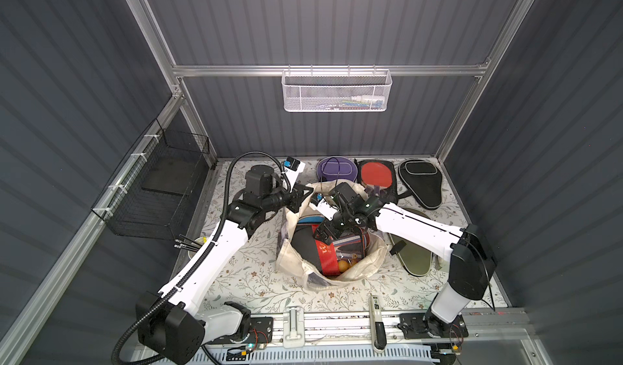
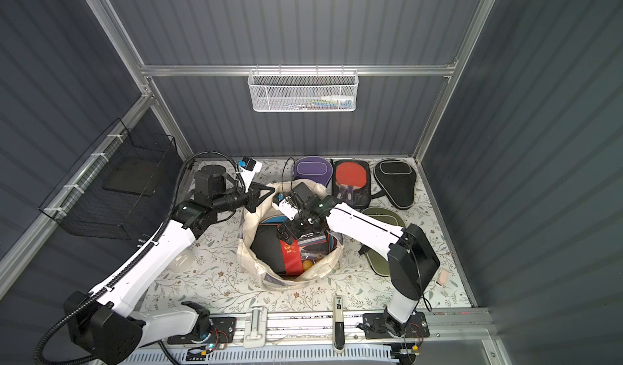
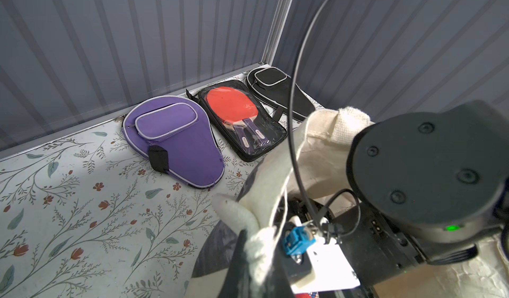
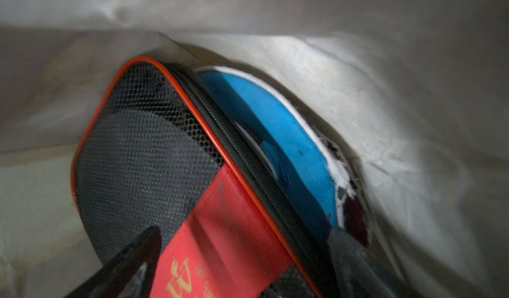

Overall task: Remove the ping pong set from the canvas bag
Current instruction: Adjust the ping pong set in the canvas bag.

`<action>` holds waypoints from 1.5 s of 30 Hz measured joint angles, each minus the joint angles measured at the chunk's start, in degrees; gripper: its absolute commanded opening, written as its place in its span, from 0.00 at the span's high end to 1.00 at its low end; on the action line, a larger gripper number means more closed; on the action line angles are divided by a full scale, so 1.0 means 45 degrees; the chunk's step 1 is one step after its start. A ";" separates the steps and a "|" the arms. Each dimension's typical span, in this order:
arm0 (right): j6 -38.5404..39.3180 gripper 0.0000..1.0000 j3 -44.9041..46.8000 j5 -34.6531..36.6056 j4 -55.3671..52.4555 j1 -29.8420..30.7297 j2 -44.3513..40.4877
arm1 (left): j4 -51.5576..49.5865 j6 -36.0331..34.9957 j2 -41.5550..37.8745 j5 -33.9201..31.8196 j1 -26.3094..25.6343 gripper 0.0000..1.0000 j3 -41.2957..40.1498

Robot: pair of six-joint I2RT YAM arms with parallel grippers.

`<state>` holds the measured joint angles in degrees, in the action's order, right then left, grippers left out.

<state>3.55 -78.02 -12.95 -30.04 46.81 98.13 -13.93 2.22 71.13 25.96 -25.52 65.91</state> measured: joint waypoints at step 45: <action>0.0398 1.00 0.1535 0.0767 -0.0665 0.0092 -0.3691 | 0.0175 -0.0248 -0.0787 -0.0087 -0.0005 1.00 -0.0389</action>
<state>5.34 -71.11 -9.50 -33.04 47.22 81.52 -13.15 1.10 67.59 25.56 -25.54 64.16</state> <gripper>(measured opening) 0.046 0.079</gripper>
